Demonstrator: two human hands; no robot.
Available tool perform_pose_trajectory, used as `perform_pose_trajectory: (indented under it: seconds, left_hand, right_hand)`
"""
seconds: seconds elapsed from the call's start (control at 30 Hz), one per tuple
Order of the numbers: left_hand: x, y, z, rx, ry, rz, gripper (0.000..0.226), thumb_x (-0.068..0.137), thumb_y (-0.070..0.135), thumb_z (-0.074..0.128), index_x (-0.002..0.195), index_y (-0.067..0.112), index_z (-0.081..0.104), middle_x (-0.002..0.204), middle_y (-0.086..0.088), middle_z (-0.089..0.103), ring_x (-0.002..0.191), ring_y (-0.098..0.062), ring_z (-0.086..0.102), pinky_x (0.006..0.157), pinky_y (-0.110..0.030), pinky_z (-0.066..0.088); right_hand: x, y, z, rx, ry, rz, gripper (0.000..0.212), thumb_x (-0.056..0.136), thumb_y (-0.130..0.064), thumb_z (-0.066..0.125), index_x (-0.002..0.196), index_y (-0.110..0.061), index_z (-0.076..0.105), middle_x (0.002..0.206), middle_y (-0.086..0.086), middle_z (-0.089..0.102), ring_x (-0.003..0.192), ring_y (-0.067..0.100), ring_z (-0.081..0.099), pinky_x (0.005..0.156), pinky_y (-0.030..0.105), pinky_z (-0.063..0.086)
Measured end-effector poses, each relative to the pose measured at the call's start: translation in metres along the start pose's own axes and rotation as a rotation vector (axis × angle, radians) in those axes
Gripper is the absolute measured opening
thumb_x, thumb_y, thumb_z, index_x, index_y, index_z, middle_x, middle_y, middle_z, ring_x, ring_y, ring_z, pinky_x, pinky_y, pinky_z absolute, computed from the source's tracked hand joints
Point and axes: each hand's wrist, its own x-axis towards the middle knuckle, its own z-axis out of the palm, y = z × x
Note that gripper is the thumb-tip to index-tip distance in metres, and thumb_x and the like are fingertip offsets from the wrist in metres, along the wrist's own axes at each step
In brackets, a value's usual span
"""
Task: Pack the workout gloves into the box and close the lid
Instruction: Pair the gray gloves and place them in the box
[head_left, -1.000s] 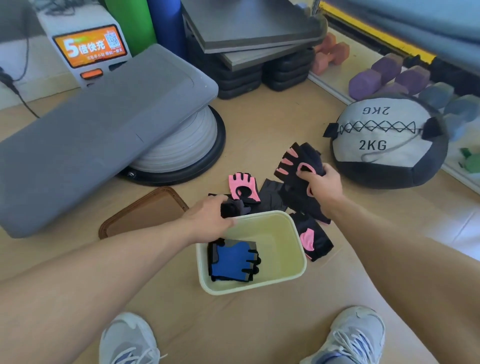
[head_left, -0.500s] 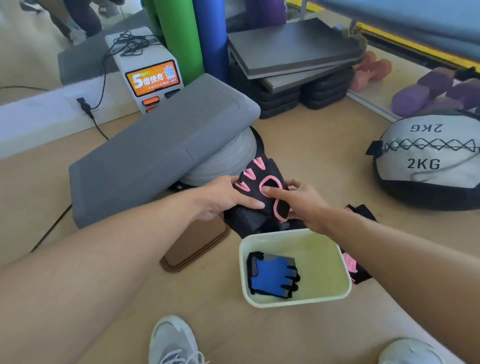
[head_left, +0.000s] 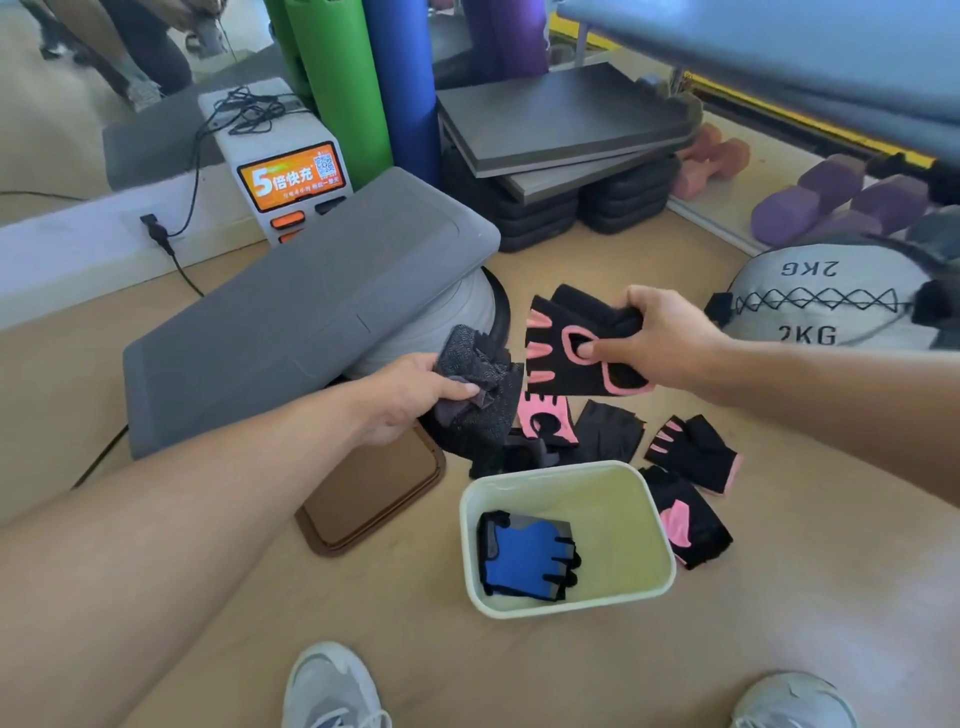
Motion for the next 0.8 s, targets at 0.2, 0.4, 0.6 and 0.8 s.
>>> perform_pose_trajectory:
  seconds: [0.2, 0.4, 0.6, 0.8]
  left_hand:
    - [0.004, -0.005, 0.007, 0.014, -0.004, 0.026, 0.03, 0.095, -0.003, 0.06, 0.124, 0.001, 0.065, 0.12, -0.014, 0.074, 0.115, -0.03, 0.069, 0.105, -0.041, 0.051]
    - [0.01, -0.015, 0.009, 0.201, 0.153, 0.013, 0.011, 0.095, 0.009, 0.067, 0.105, 0.008, 0.07, 0.102, -0.008, 0.079, 0.096, -0.026, 0.074, 0.094, -0.041, 0.058]
    - [0.007, -0.017, 0.011, 0.243, 0.177, -0.037, 0.01, 0.095, 0.008, 0.066, 0.104, 0.007, 0.07, 0.098, -0.011, 0.078, 0.081, -0.027, 0.076, 0.067, -0.035, 0.064]
    - [0.004, -0.022, 0.014, 0.345, 0.107, -0.13, 0.019, 0.096, 0.015, 0.066, 0.11, 0.003, 0.069, 0.098, -0.014, 0.077, 0.064, -0.02, 0.068, 0.045, -0.024, 0.051]
  right_hand:
    - [-0.01, 0.043, 0.036, -0.027, -0.114, 0.056, 0.027, 0.083, -0.03, 0.082, 0.1, -0.022, 0.063, 0.092, 0.001, 0.074, 0.078, 0.015, 0.071, 0.058, 0.028, 0.053]
    - [-0.003, 0.052, 0.037, -0.097, -0.176, 0.049, 0.022, 0.085, -0.027, 0.08, 0.101, -0.025, 0.066, 0.093, -0.003, 0.073, 0.081, 0.014, 0.071, 0.06, 0.025, 0.053]
    - [0.014, 0.067, 0.017, -0.312, -0.083, 0.054, 0.027, 0.08, -0.026, 0.084, 0.1, -0.022, 0.065, 0.089, -0.002, 0.07, 0.073, 0.013, 0.068, 0.053, 0.025, 0.049]
    - [0.031, 0.1, 0.0, -0.534, -0.049, 0.131, 0.027, 0.086, -0.027, 0.076, 0.108, -0.021, 0.062, 0.087, -0.002, 0.063, 0.071, 0.013, 0.062, 0.05, 0.026, 0.044]
